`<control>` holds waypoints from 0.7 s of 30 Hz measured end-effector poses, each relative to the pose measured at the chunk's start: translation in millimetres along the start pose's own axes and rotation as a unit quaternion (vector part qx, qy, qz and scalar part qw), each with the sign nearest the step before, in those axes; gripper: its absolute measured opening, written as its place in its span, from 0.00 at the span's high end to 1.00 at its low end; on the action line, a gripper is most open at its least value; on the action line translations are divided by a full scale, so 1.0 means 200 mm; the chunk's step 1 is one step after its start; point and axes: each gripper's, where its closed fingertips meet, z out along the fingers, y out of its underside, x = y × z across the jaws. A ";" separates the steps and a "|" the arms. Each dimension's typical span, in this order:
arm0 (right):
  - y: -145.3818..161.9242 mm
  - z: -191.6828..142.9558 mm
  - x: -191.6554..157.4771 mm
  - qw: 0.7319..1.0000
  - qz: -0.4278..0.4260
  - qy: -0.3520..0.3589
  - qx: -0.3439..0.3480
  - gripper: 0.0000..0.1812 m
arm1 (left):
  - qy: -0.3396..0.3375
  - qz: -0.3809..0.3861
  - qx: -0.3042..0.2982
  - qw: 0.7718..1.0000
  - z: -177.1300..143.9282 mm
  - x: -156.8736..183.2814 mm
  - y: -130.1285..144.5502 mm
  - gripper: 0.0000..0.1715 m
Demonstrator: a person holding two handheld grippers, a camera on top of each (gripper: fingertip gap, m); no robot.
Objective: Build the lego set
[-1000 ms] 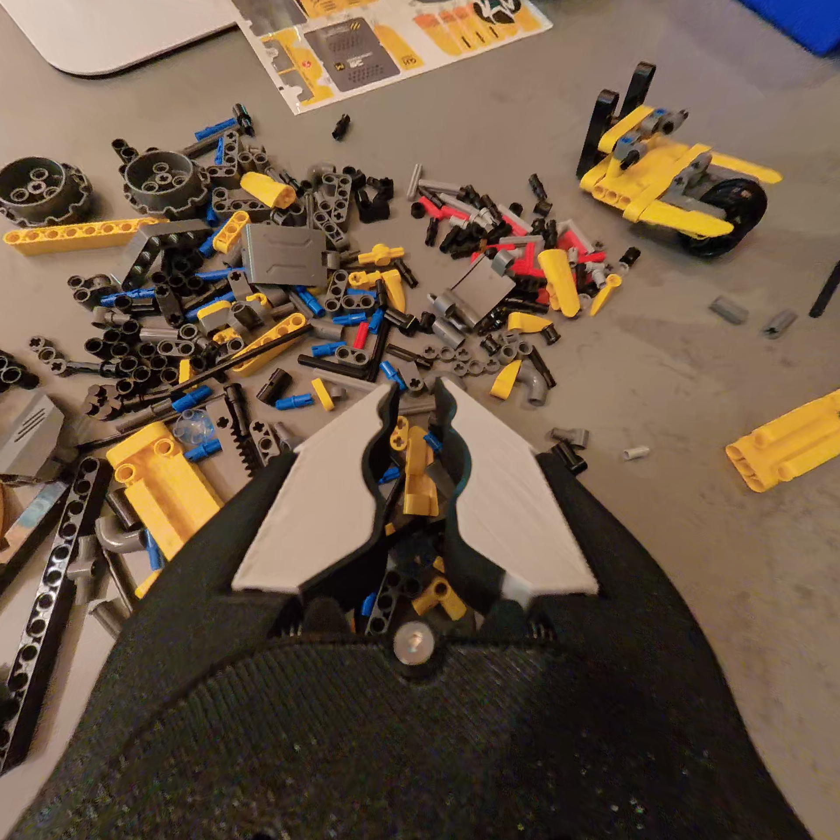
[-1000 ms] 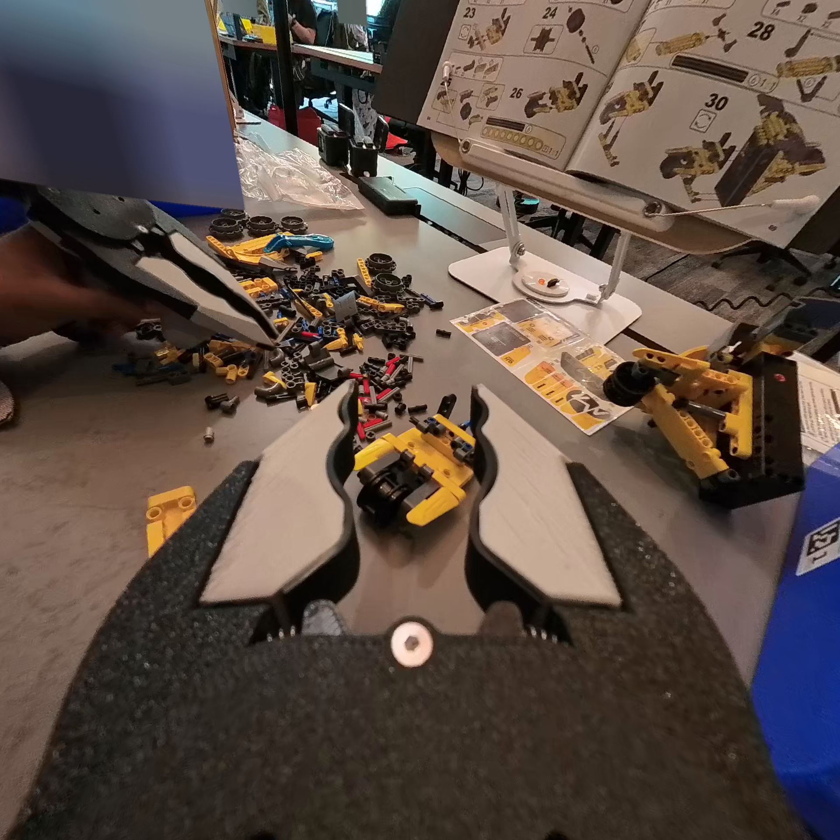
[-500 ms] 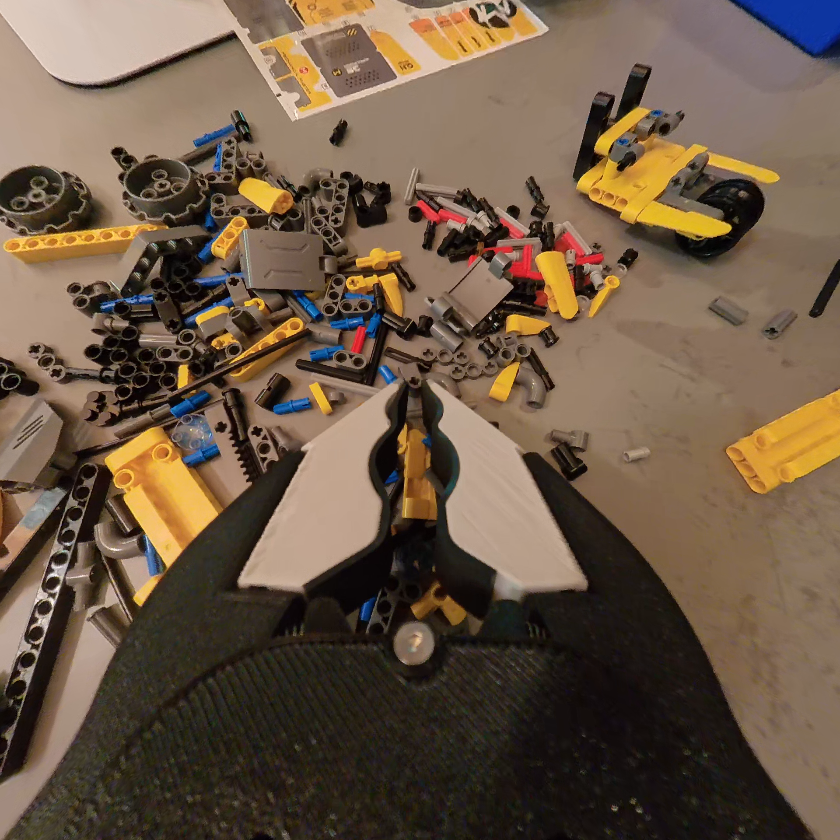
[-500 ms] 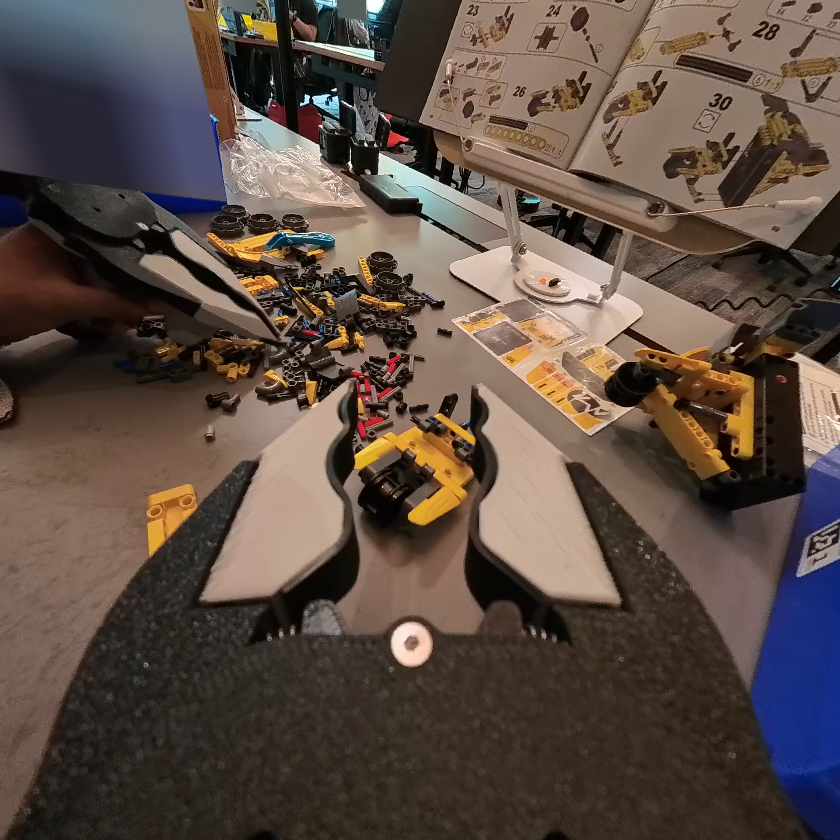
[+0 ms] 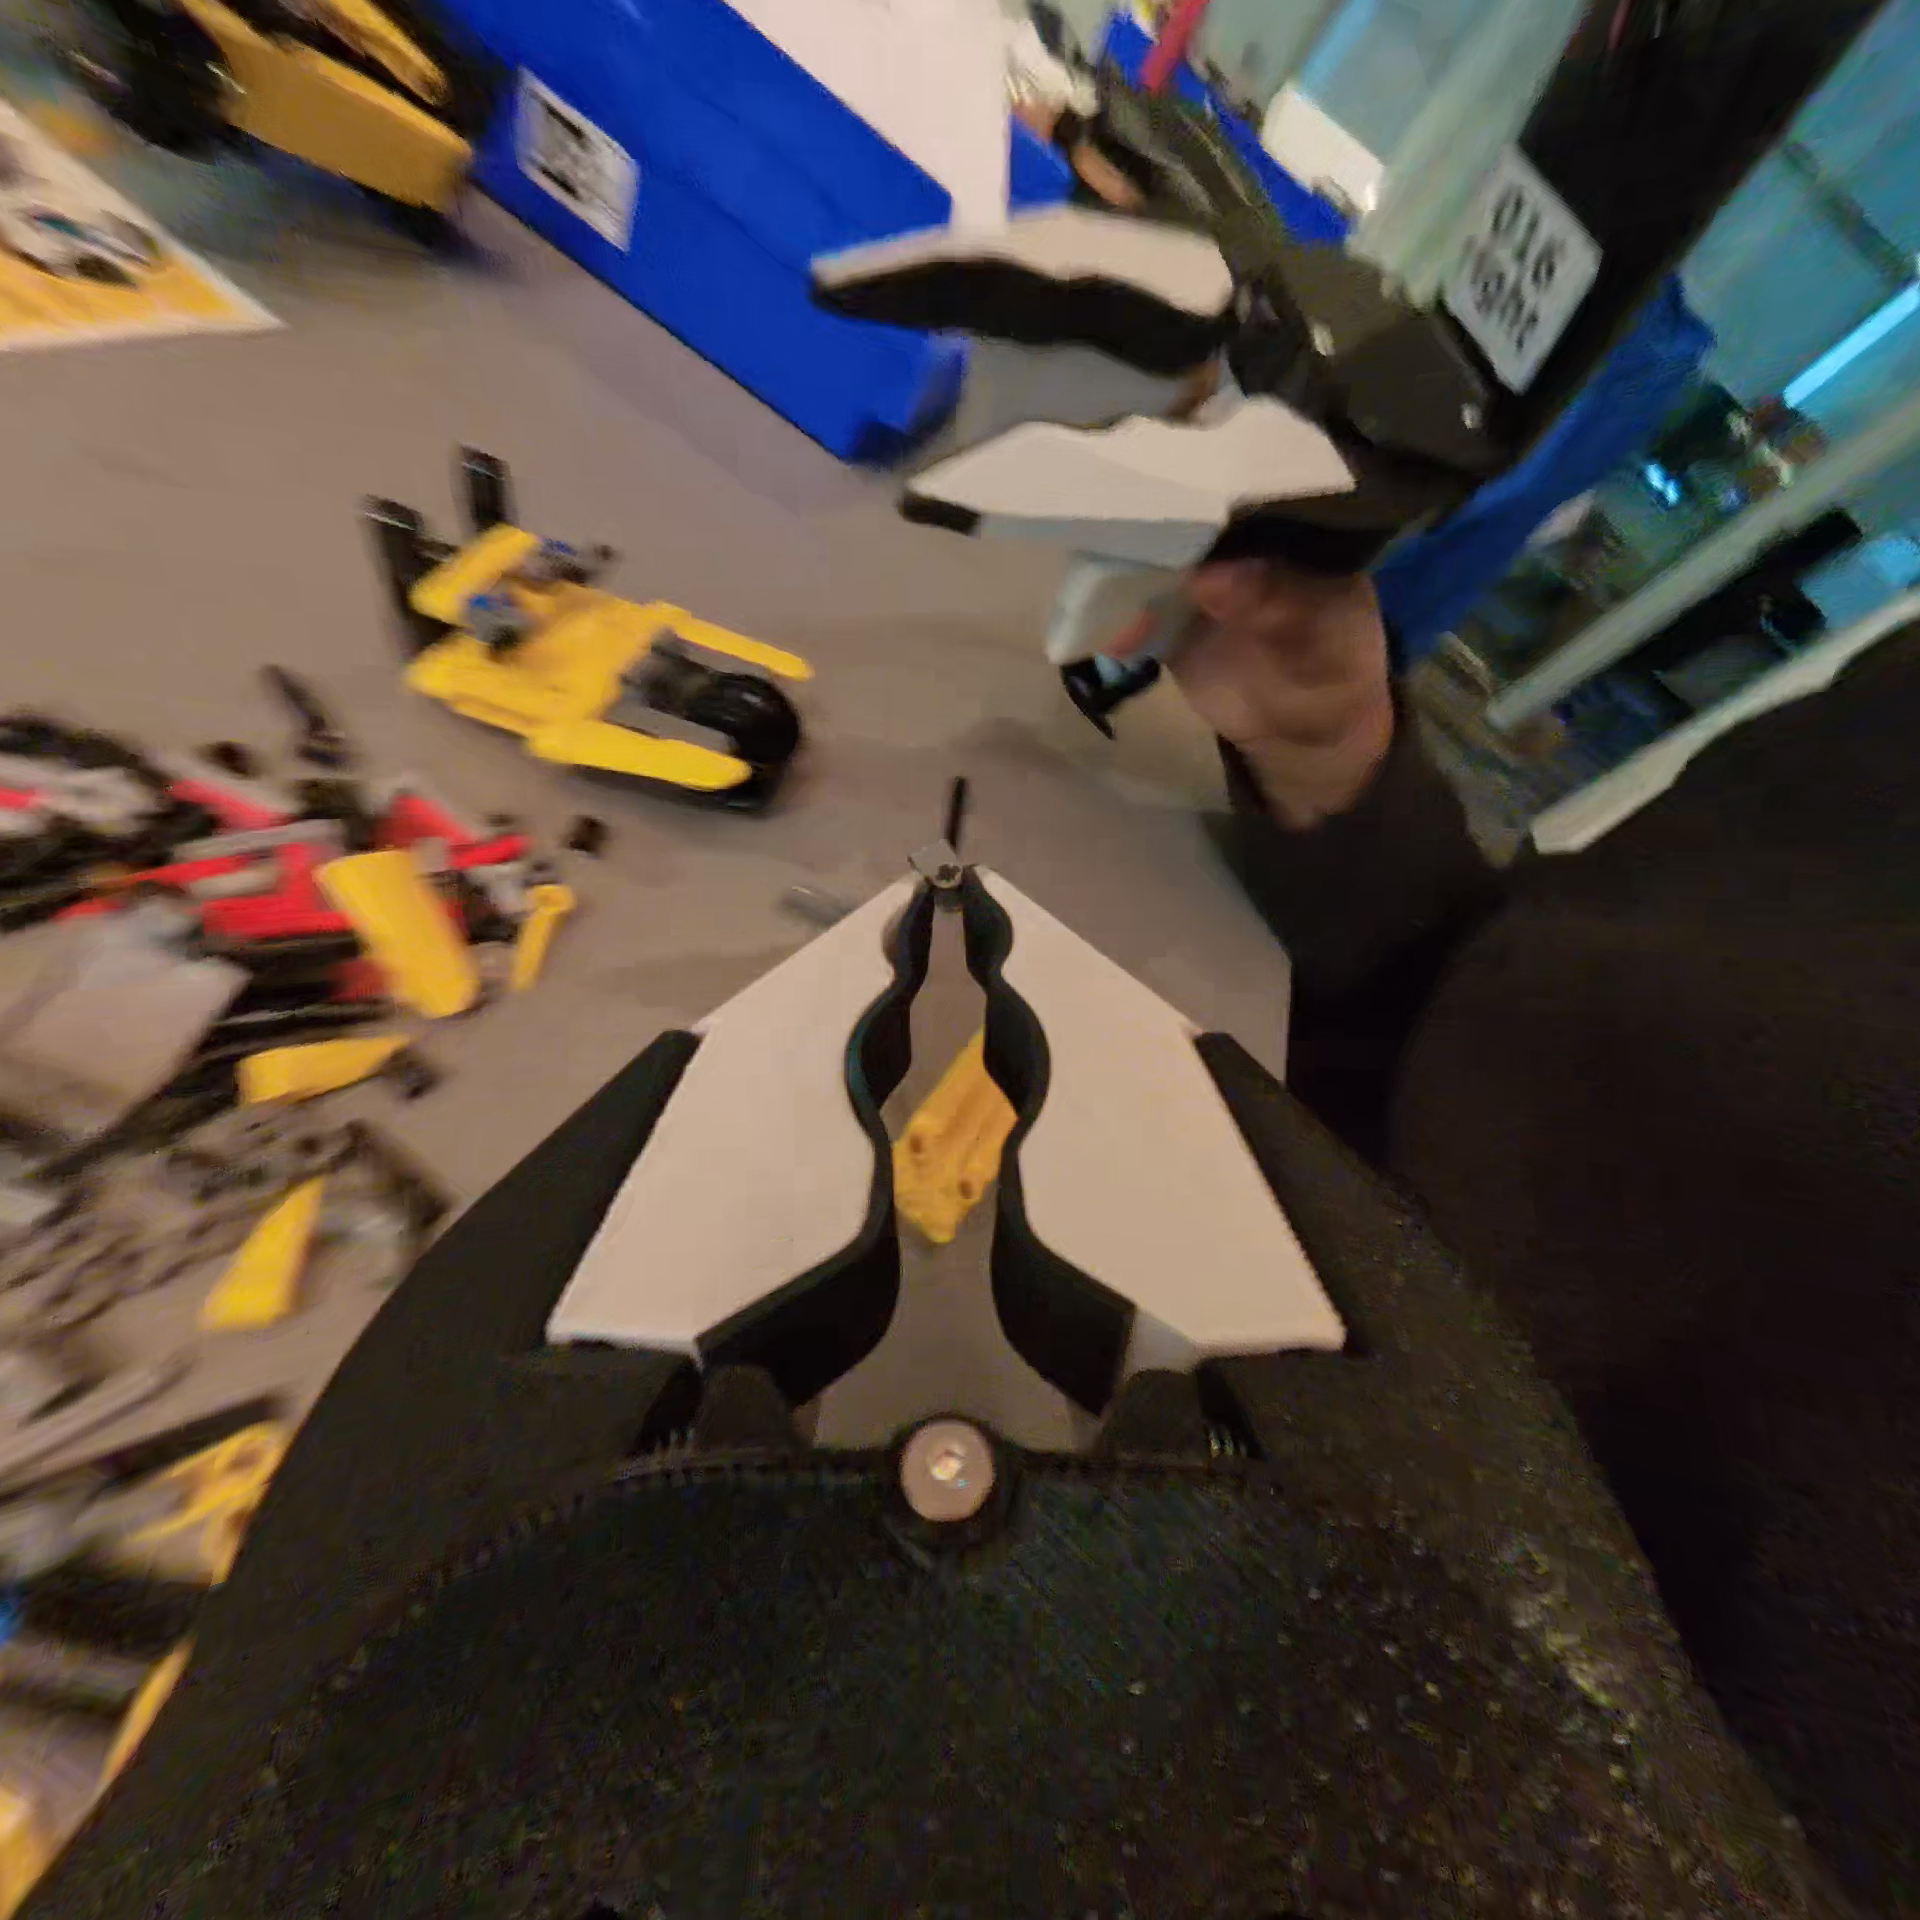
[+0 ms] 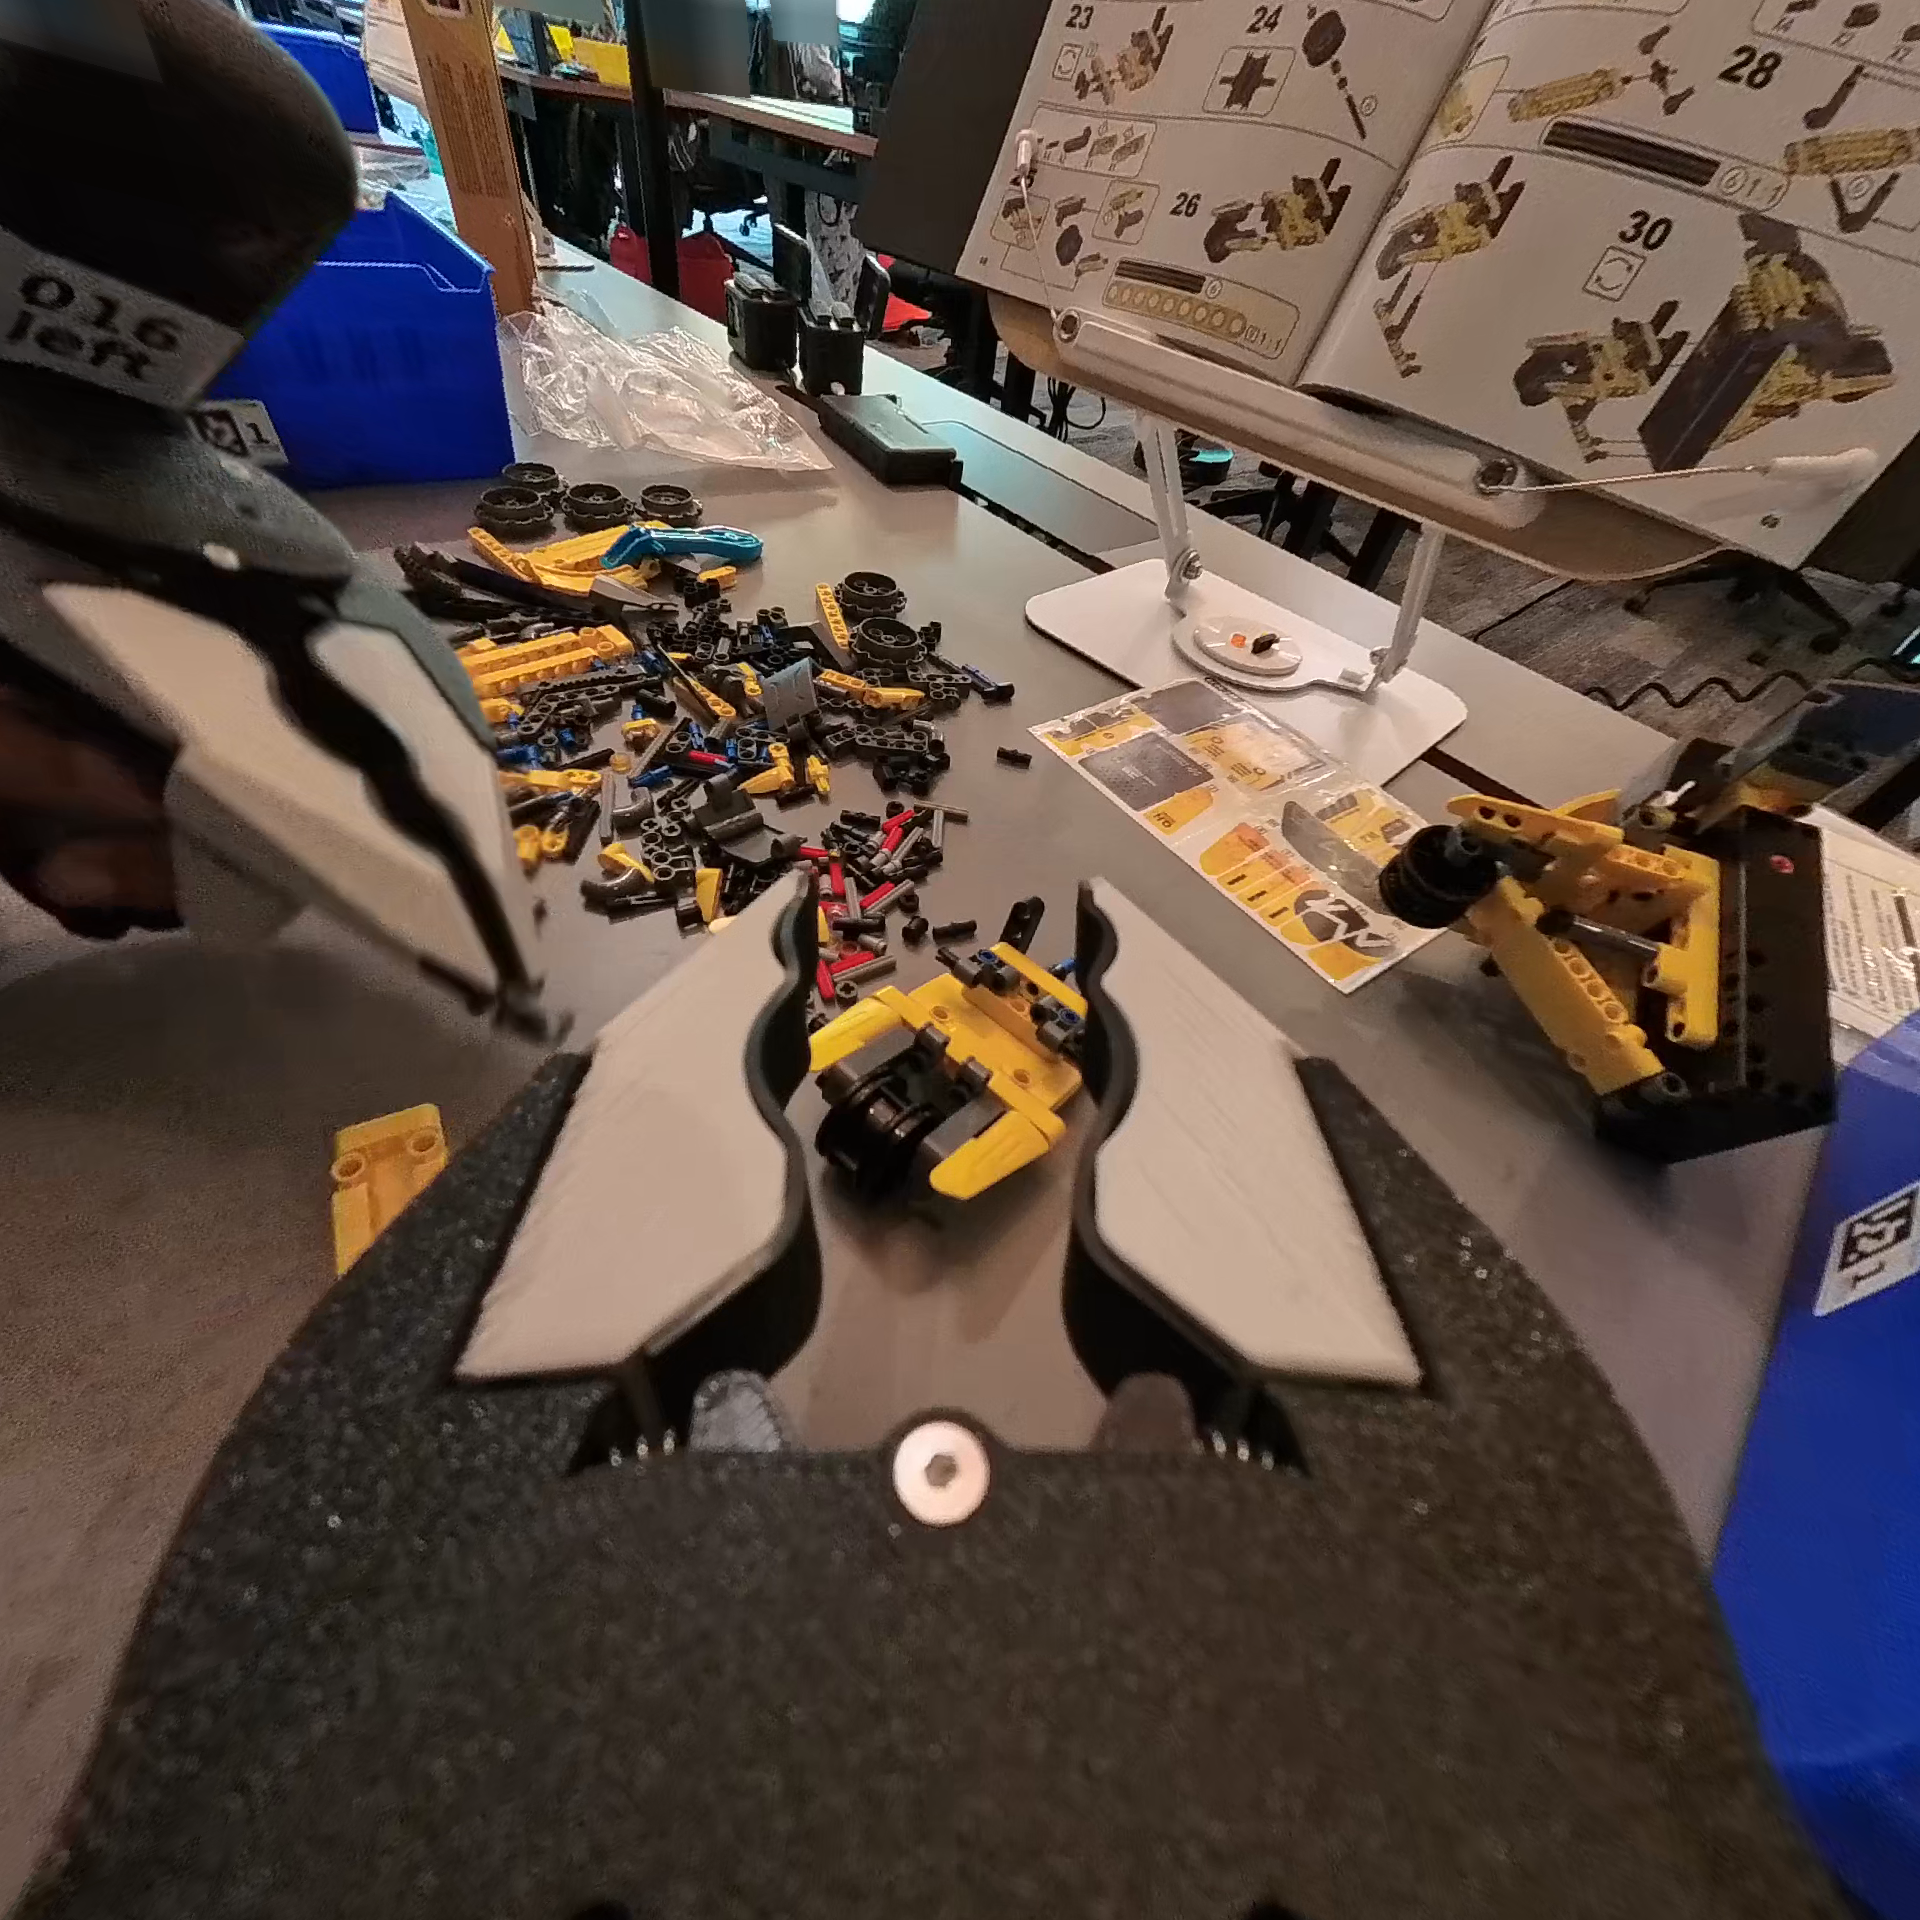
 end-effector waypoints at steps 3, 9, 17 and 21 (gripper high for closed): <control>-0.01 0.00 -0.01 1.000 0.001 -0.003 0.003 0.73 | 0.015 0.009 -0.063 0.998 0.11 0.06 0.09 0.99; -0.01 -0.01 -0.02 1.000 0.001 -0.006 0.008 0.73 | 0.023 -0.061 -0.127 0.990 0.15 0.02 0.22 1.00; -0.01 0.00 -0.01 1.000 -0.001 -0.005 0.005 0.73 | -0.026 -0.060 -0.137 0.988 0.12 -0.08 0.25 1.00; -0.01 0.00 -0.01 1.000 0.000 -0.004 0.005 0.73 | -0.025 -0.041 -0.128 0.991 0.14 -0.07 0.22 0.94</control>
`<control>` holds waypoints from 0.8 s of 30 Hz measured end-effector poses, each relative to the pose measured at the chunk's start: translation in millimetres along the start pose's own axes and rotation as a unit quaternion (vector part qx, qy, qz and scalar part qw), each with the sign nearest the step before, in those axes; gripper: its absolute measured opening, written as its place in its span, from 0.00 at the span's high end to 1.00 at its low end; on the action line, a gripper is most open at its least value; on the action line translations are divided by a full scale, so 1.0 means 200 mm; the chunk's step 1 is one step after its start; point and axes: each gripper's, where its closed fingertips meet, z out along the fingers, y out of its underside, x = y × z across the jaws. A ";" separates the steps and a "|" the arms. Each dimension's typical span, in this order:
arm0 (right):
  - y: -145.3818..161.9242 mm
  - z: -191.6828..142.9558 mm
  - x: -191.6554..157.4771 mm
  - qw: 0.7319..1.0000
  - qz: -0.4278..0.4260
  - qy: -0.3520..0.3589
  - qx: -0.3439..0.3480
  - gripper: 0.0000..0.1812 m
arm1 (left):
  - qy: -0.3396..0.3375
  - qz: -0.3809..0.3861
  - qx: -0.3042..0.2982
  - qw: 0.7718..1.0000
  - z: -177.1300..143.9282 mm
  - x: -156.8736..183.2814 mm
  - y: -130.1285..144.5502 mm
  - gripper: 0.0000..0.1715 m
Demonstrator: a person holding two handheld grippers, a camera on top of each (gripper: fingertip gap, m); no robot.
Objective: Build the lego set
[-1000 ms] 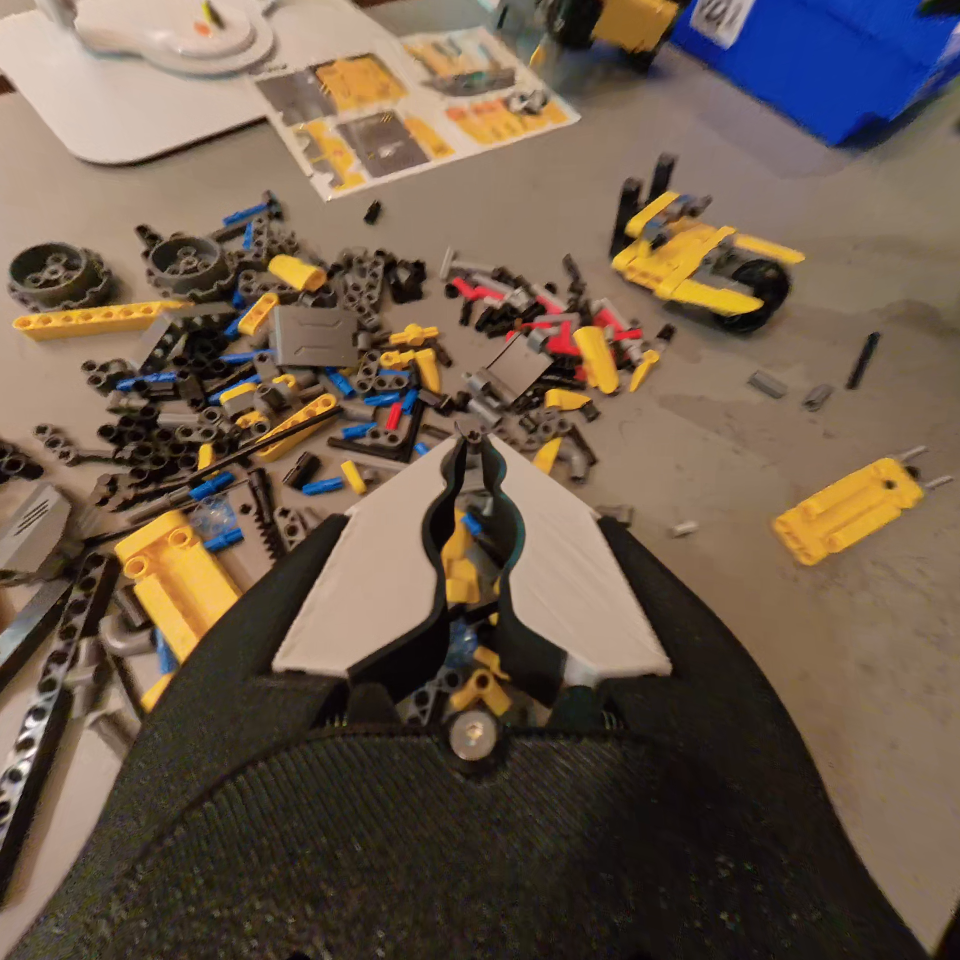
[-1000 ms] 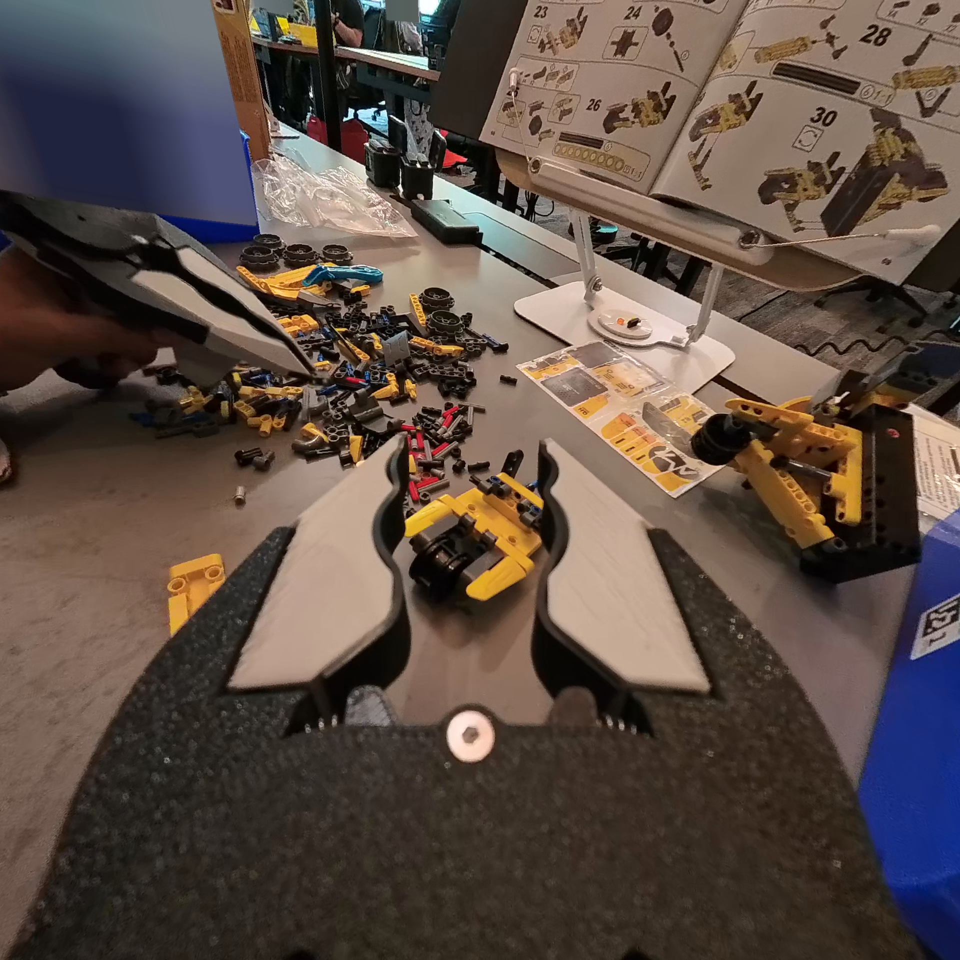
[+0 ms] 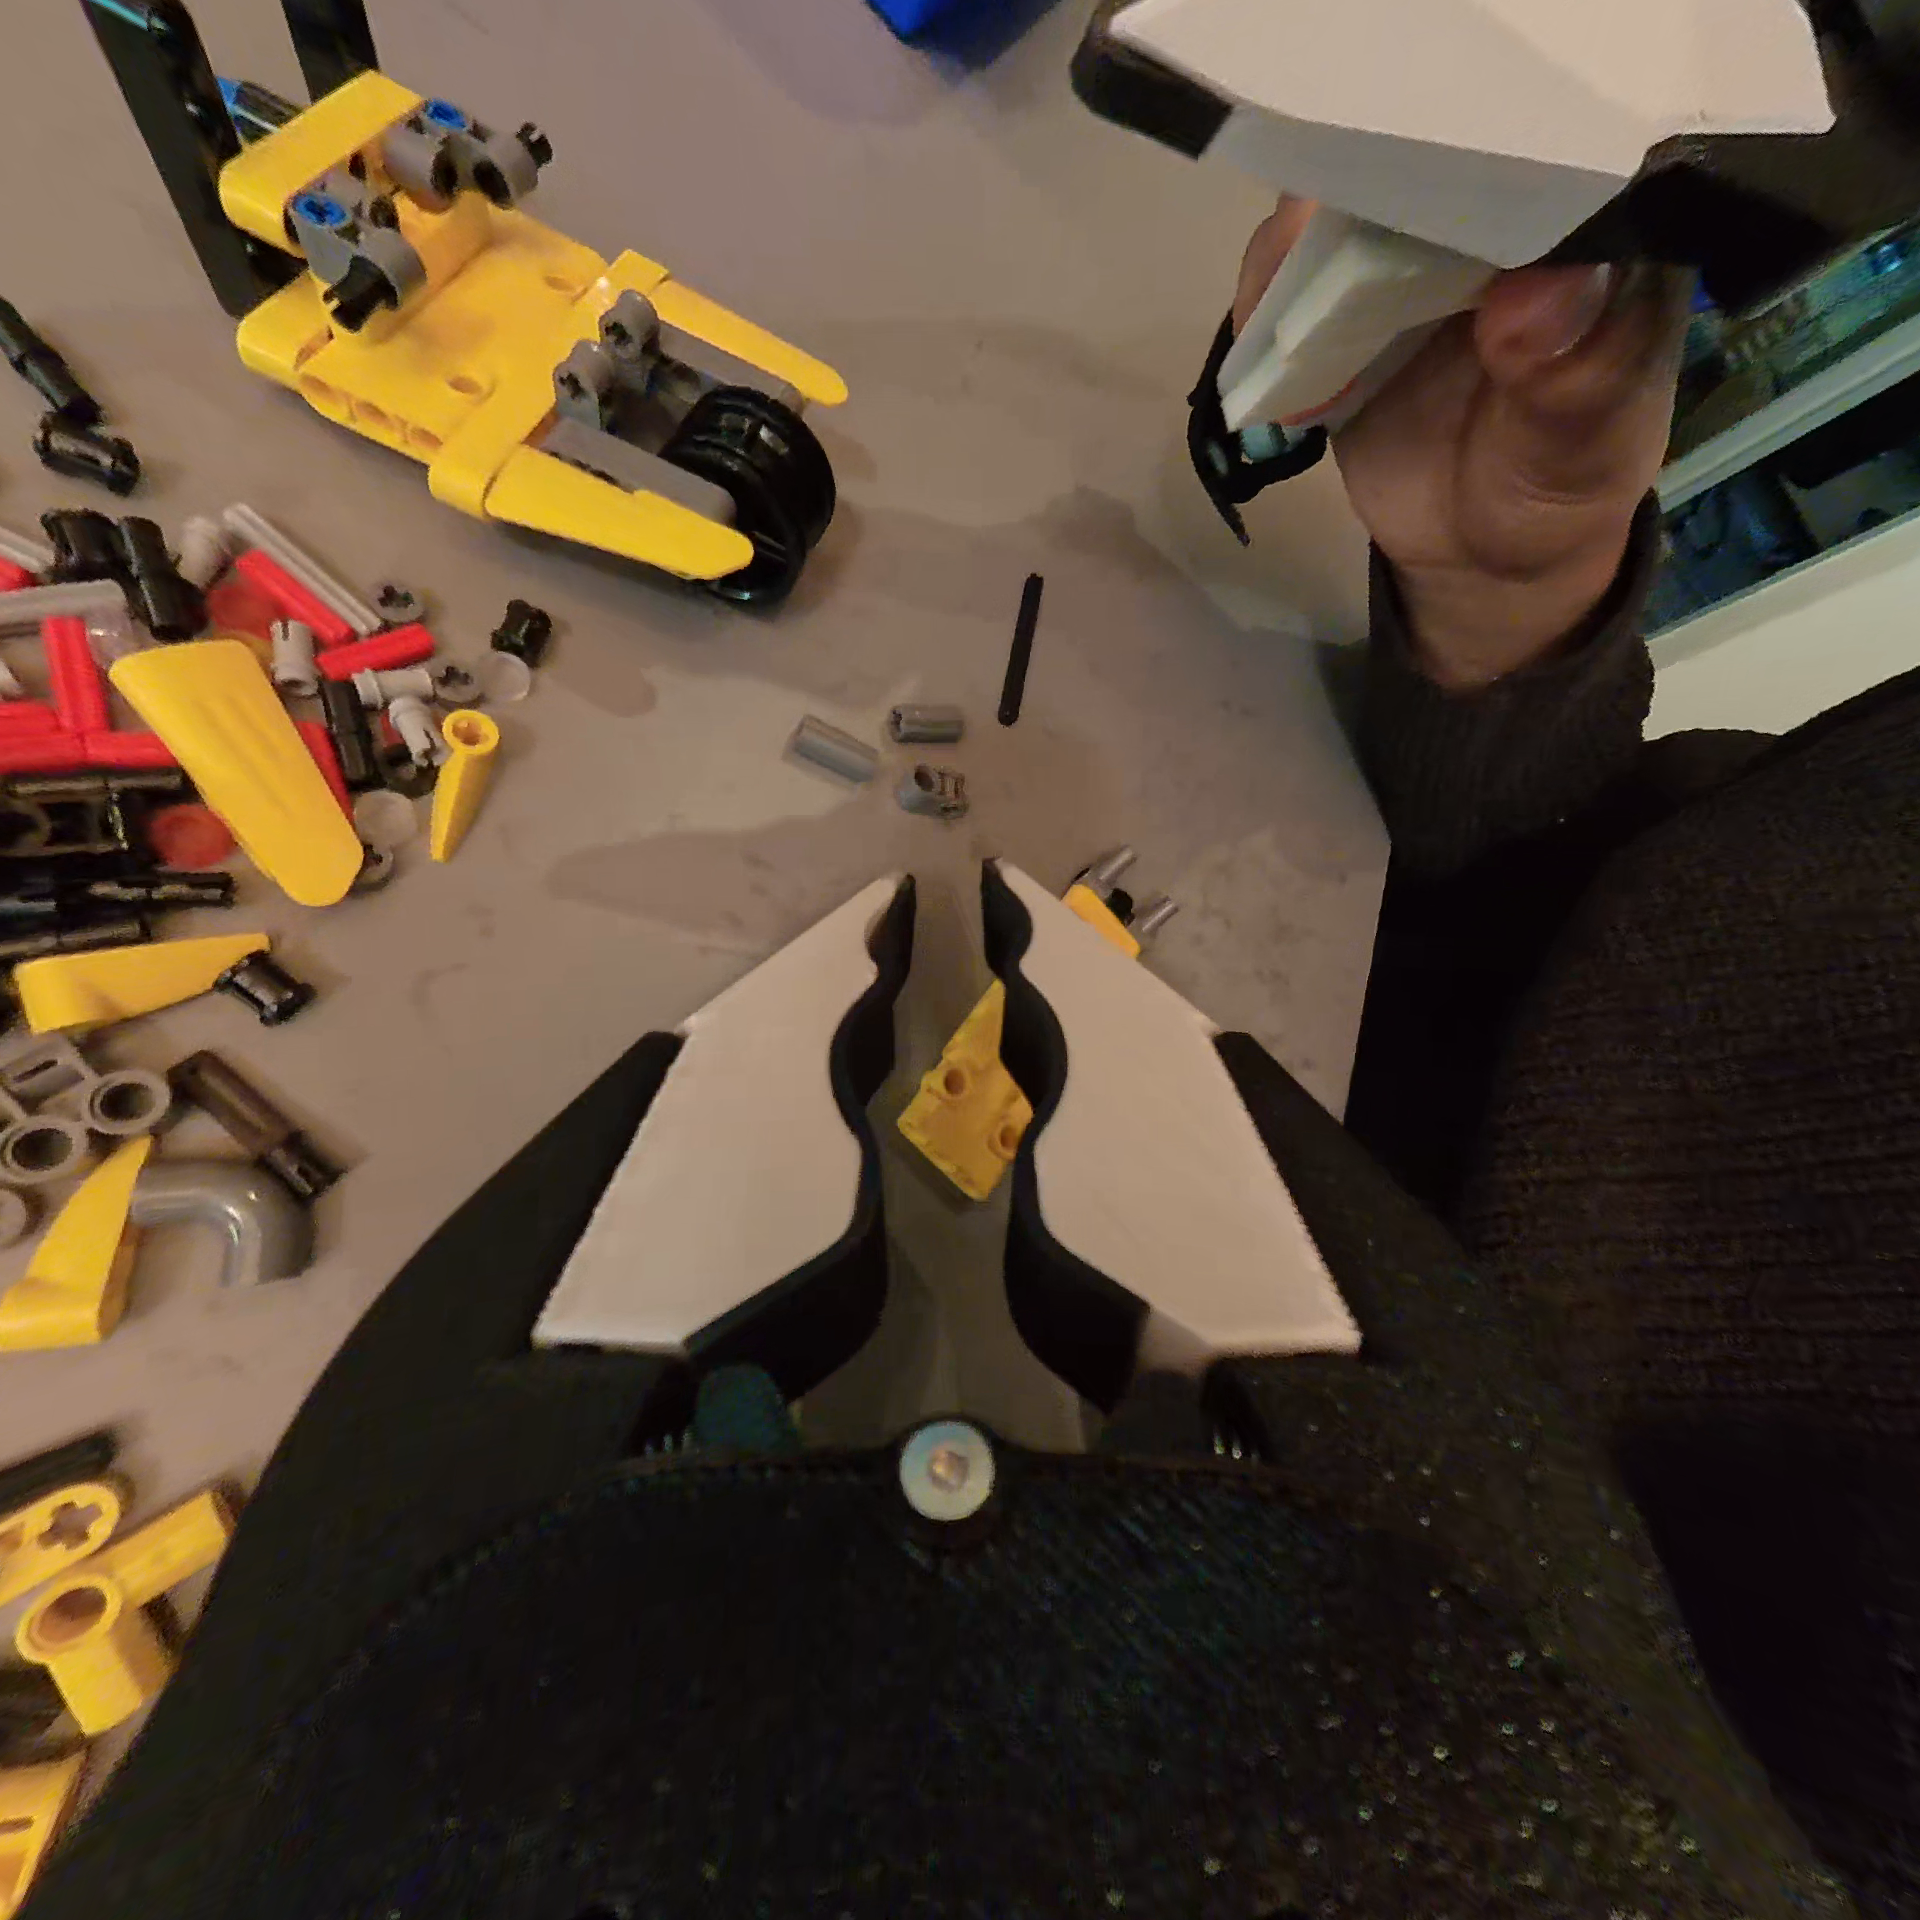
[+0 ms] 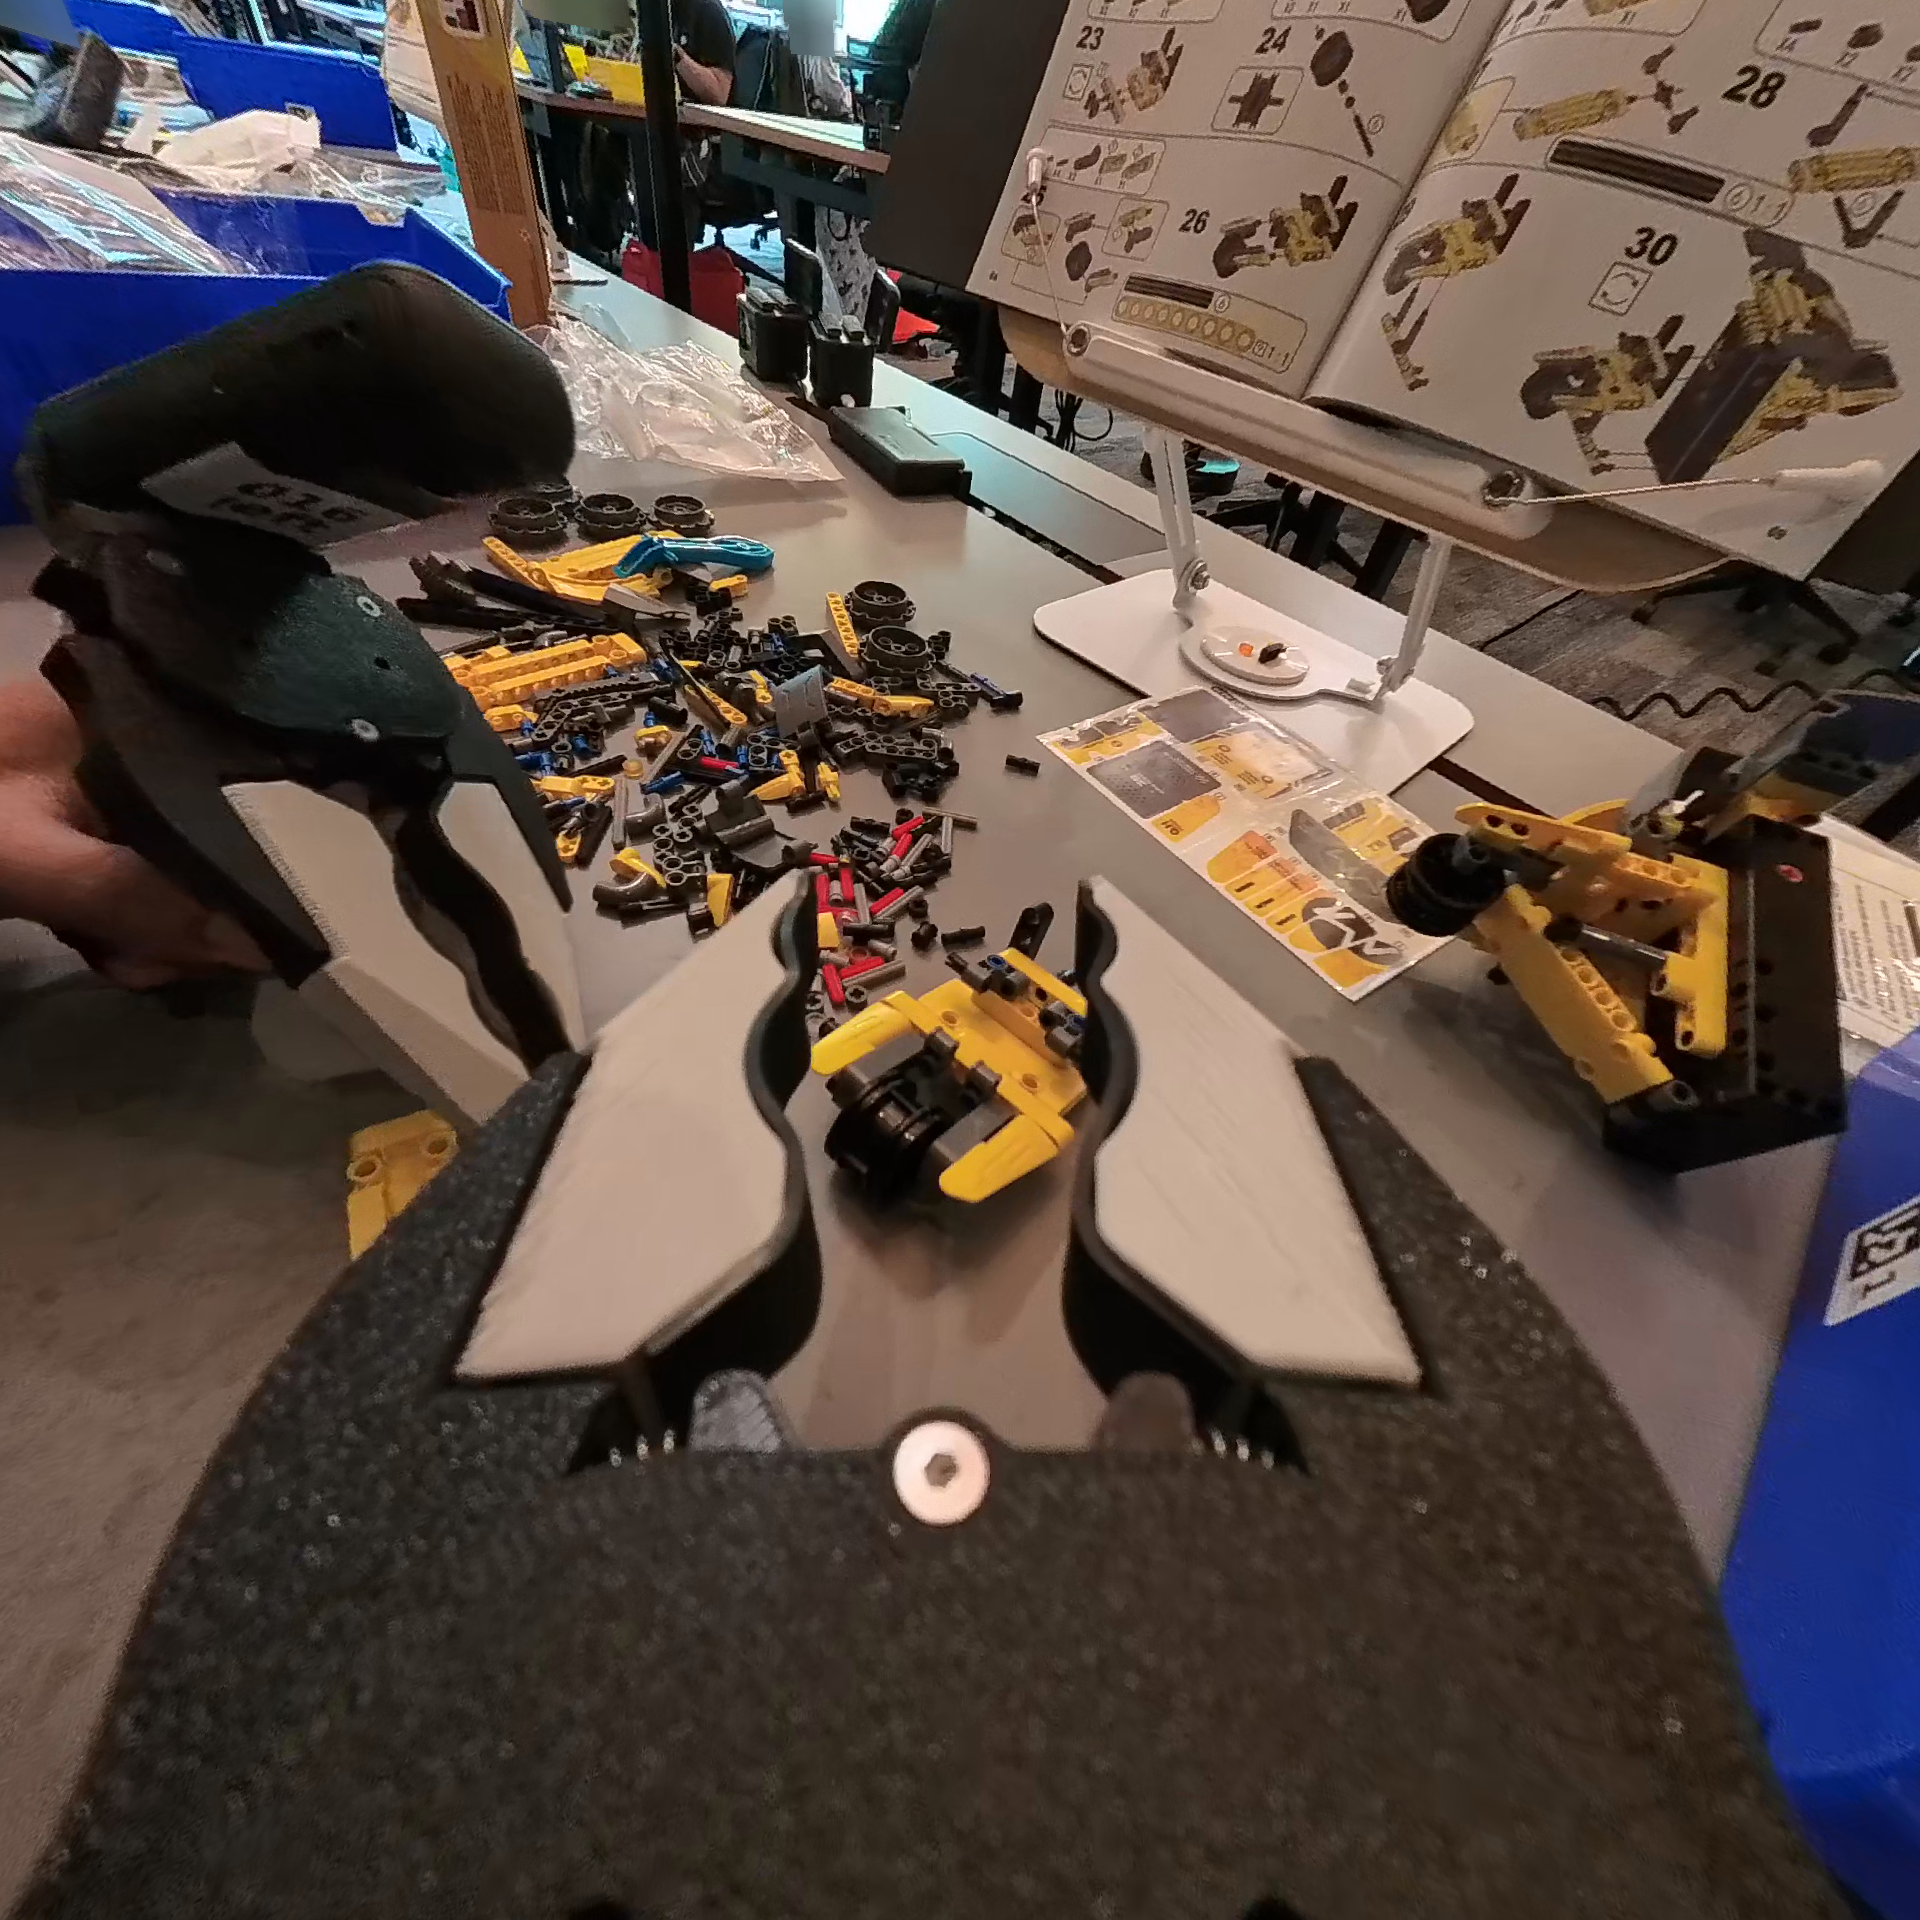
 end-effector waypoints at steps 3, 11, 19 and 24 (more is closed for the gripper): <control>0.00 0.00 0.00 1.000 -0.001 0.000 -0.001 0.73 | -0.013 0.017 0.006 1.000 0.02 0.00 -0.02 0.89; 0.00 0.00 0.00 1.000 -0.002 -0.001 -0.001 0.73 | -0.050 0.082 -0.022 0.995 0.13 0.04 -0.03 0.89; 0.00 0.00 -0.01 1.000 -0.002 -0.002 -0.001 0.73 | -0.068 0.107 -0.029 0.991 0.18 0.05 -0.07 0.88; 0.00 0.00 -0.01 1.000 -0.002 -0.002 -0.001 0.73 | -0.108 0.143 -0.038 0.983 0.19 0.02 -0.08 0.90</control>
